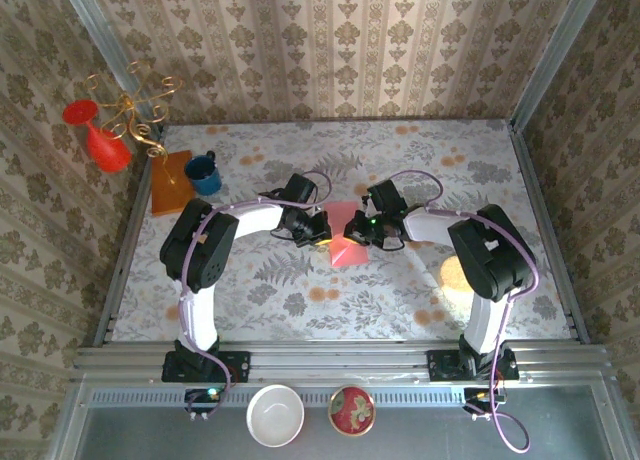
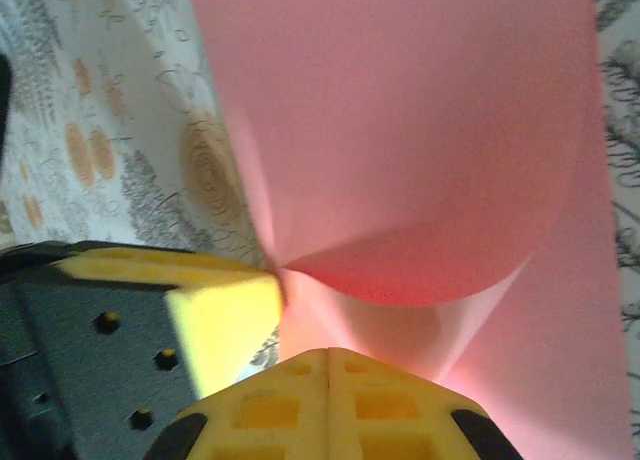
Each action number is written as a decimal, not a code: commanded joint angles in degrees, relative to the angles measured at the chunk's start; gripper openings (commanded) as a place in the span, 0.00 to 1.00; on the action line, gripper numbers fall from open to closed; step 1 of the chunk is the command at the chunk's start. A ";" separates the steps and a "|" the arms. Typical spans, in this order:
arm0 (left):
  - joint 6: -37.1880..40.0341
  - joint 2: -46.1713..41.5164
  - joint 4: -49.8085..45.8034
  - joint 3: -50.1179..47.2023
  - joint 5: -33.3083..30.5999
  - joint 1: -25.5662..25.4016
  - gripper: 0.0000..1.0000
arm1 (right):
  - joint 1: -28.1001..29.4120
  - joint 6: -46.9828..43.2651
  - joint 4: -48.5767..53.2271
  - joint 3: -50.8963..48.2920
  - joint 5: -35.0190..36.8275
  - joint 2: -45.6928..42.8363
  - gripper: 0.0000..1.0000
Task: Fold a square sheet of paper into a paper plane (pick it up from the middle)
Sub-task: Fold the triangle a second time at the center of the table.
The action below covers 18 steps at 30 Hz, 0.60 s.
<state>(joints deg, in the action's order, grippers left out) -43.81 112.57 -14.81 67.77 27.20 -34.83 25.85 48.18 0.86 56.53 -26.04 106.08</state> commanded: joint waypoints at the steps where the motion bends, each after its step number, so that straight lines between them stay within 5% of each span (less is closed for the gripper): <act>1: 1.36 1.84 -2.51 0.87 -0.66 0.16 0.00 | -0.77 -0.40 2.61 0.98 2.91 1.70 0.07; 12: 1.64 -1.92 -0.22 1.54 -0.69 -0.30 0.00 | -1.81 3.24 2.44 -2.16 5.69 3.51 0.06; 18: -0.53 -8.04 4.00 -2.51 -2.84 -2.97 0.08 | -1.85 4.69 3.22 -2.62 6.65 3.88 0.06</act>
<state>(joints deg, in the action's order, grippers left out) -43.59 109.06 -13.32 67.05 25.58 -36.25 24.49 51.42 0.40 55.77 -24.16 107.74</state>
